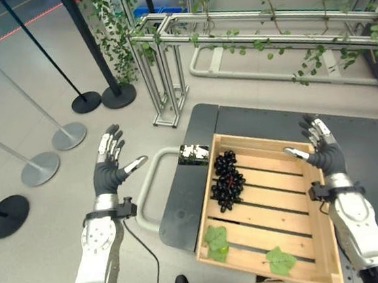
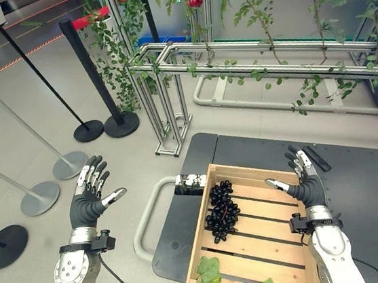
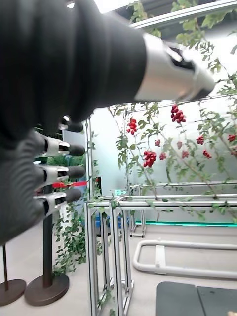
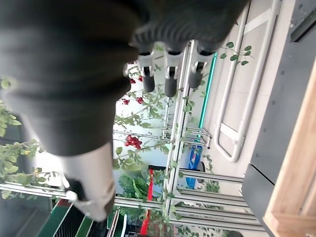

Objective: Pick up the fruits from the basket on one side to the basket on the other side

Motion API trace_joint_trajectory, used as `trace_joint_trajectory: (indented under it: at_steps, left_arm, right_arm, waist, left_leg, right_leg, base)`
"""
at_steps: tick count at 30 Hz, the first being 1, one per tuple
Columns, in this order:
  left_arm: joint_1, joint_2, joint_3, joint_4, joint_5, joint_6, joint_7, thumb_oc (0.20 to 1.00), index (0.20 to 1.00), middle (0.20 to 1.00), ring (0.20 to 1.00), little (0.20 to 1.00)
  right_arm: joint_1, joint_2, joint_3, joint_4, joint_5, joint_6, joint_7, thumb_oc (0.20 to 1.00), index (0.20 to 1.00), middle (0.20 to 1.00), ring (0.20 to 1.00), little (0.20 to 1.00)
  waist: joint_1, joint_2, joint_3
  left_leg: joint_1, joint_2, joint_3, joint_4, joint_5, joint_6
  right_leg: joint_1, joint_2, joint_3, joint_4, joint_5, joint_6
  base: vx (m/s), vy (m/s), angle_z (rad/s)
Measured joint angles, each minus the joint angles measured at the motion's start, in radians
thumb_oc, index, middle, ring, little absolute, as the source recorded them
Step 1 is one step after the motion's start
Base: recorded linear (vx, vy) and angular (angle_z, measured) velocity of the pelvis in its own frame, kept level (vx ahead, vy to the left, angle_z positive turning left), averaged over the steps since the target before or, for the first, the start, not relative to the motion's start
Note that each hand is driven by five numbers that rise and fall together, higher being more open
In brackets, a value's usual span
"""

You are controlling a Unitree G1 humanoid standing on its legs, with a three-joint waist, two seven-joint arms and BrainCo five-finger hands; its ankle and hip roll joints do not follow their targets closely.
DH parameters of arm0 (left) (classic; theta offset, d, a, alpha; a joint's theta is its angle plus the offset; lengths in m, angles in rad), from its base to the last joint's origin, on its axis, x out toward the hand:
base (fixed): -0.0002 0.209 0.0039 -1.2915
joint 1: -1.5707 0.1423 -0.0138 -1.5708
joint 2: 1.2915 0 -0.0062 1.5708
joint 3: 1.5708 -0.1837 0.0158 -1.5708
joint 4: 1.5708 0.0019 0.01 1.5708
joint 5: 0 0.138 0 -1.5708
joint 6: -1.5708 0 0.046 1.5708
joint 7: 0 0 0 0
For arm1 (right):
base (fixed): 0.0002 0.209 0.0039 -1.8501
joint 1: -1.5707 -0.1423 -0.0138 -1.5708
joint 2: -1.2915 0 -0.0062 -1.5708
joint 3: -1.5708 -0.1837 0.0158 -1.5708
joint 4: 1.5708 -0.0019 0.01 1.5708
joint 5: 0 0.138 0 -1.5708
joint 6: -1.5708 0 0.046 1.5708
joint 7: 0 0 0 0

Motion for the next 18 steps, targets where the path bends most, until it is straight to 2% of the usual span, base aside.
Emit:
trace_joint_trajectory:
  at_steps: [3,8,16,18]
  left_arm:
    - [0.008,-0.002,-0.002,0.000,-0.001,0.001,-0.007,1.000,1.000,1.000,1.000,1.000]
    - [0.023,-0.002,-0.002,-0.001,-0.001,0.020,-0.012,1.000,1.000,1.000,1.000,1.000]
    - [0.042,0.003,-0.002,-0.014,-0.003,0.027,-0.028,1.000,1.000,1.000,1.000,1.000]
    - [0.033,0.009,-0.009,-0.022,-0.015,0.033,-0.028,1.000,1.000,1.000,1.000,1.000]
  right_arm:
    - [0.005,0.000,0.001,0.002,0.000,0.002,0.000,1.000,1.000,1.000,1.000,1.000]
    - [0.027,0.000,0.012,0.029,0.000,0.023,0.006,1.000,1.000,1.000,1.000,1.000]
    - [0.035,-0.005,0.138,0.050,-0.022,0.048,0.036,1.000,1.000,1.000,1.000,1.000]
    - [0.031,-0.009,0.153,0.067,-0.021,0.056,0.039,1.000,1.000,1.000,1.000,1.000]
  waist:
    - [-0.006,-0.002,-0.013]
    - [-0.003,-0.027,-0.040]
    - [0.000,-0.056,-0.066]
    - [0.020,-0.058,-0.063]
  left_leg:
    - [0.002,0.009,0.002,0.000,-0.002,-0.004]
    - [0.002,0.022,0.000,0.000,-0.008,-0.012]
    - [-0.045,0.020,-0.021,0.000,0.004,-0.009]
    - [-0.075,0.018,-0.037,0.000,0.013,-0.008]
  right_leg:
    - [-0.005,0.009,0.015,0.000,0.003,-0.005]
    - [-0.008,0.017,0.021,0.000,0.007,-0.010]
    - [-0.043,0.015,0.007,0.000,0.013,-0.011]
    - [-0.064,0.018,-0.009,0.000,0.018,-0.016]
  base:
    - [0.02,0.009,-0.13]
    - [0.01,0.006,-0.03]
    - [-0.03,-0.042,0.07]
    - [-0.08,-0.015,0.17]
